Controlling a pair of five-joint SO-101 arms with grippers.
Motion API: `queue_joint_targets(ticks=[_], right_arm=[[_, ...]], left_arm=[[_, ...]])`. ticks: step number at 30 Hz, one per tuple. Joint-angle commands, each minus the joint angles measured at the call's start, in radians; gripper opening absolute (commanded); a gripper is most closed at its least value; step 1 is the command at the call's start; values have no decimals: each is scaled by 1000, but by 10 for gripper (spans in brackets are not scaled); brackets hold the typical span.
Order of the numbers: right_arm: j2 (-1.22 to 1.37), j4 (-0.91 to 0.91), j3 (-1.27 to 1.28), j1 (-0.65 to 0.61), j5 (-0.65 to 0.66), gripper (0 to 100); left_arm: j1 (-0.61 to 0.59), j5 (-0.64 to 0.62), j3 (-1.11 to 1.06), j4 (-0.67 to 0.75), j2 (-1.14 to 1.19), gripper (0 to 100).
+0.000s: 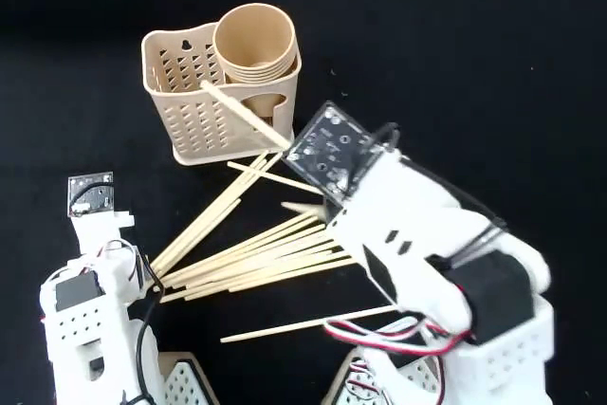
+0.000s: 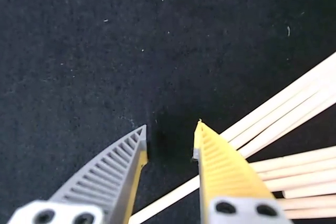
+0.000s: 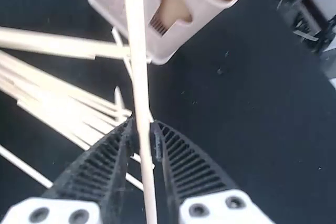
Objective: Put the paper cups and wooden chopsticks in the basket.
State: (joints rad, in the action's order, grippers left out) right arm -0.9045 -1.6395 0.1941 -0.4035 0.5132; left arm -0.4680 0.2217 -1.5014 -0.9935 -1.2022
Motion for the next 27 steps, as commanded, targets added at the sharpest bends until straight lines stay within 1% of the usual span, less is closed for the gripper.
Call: queue_joint_targets(ticks=[1, 4, 7, 10, 14, 17, 21, 23, 27], right_arm=[[-10, 0, -76, 17, -17, 12], [-8, 3, -77, 17, -17, 12], [-8, 46, -54, 18, -38, 12], [-8, 118, -25, 18, -133, 12], [-7, 290, 39, 18, -276, 12], [-7, 477, 120, 14, -368, 12], [-7, 836, 263, 0, -488, 13], [-7, 1007, 334, -34, -514, 13], [-1, 1312, 449, -129, -517, 13]], left_arm=[[13, -8, 7, 17, -8, 160], [13, -8, 7, 17, -8, 160], [13, -8, 7, 15, -8, 160], [12, -9, 7, 15, -8, 160], [12, -9, 7, 14, -8, 160], [12, -9, 7, 14, -8, 160], [12, -9, 5, 14, -8, 160], [12, -9, 5, 15, -8, 160], [12, -9, 5, 15, -8, 160]])
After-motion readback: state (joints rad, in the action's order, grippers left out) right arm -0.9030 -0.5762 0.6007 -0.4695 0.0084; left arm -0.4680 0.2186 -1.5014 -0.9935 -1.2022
